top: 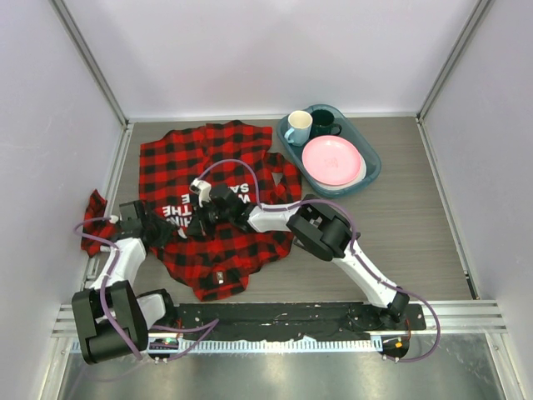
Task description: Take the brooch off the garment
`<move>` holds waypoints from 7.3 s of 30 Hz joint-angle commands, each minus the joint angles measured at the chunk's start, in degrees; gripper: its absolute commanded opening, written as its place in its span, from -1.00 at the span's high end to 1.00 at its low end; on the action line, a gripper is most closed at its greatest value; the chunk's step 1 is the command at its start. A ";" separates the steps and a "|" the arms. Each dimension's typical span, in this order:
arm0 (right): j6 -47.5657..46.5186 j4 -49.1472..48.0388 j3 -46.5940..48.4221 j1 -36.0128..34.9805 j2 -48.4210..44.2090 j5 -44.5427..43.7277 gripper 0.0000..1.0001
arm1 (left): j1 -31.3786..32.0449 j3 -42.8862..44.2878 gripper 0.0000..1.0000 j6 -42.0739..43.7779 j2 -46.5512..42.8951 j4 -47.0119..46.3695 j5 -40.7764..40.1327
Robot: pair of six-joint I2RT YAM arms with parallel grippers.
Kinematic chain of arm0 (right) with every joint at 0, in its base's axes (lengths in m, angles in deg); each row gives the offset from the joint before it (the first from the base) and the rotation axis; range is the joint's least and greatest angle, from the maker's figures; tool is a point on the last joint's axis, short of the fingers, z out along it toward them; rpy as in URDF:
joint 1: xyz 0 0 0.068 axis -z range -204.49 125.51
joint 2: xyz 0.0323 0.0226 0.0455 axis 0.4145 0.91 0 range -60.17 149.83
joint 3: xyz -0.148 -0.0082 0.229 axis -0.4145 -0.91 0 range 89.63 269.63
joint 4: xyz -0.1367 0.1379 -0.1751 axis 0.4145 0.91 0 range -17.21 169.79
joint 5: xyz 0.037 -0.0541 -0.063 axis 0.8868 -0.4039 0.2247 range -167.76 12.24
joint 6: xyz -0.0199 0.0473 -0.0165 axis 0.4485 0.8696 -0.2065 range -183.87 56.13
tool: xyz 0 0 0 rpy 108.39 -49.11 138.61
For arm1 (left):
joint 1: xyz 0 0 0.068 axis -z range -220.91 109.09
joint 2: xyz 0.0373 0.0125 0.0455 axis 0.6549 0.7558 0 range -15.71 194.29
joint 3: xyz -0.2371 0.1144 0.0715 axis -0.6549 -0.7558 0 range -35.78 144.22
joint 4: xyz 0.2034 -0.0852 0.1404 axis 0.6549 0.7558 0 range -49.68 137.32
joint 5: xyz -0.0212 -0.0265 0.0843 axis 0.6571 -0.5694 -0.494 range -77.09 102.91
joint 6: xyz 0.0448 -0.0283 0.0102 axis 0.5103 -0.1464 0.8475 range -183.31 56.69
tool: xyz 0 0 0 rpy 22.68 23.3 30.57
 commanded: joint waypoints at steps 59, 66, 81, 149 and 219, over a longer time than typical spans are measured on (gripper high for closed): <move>-5.04 4.43 5.88 -1.46 0.27 0.69 0.83 | -5.09 0.83 0.29 2.60 4.60 -5.98 9.17; -6.28 5.84 6.41 -1.81 0.44 0.17 0.84 | -6.77 0.84 0.19 3.74 6.10 -7.57 10.76; -6.45 8.82 7.90 -1.90 -0.26 -3.79 0.77 | -7.38 -0.22 0.91 7.87 3.21 -7.39 11.64; -7.07 10.49 9.48 -1.19 1.50 -2.82 0.76 | -2.63 4.61 -0.17 2.33 -3.40 6.94 2.94; -15.32 21.38 12.29 -1.98 -0.61 -7.82 0.52 | 5.54 -15.25 1.00 -1.97 -22.63 -10.03 -10.05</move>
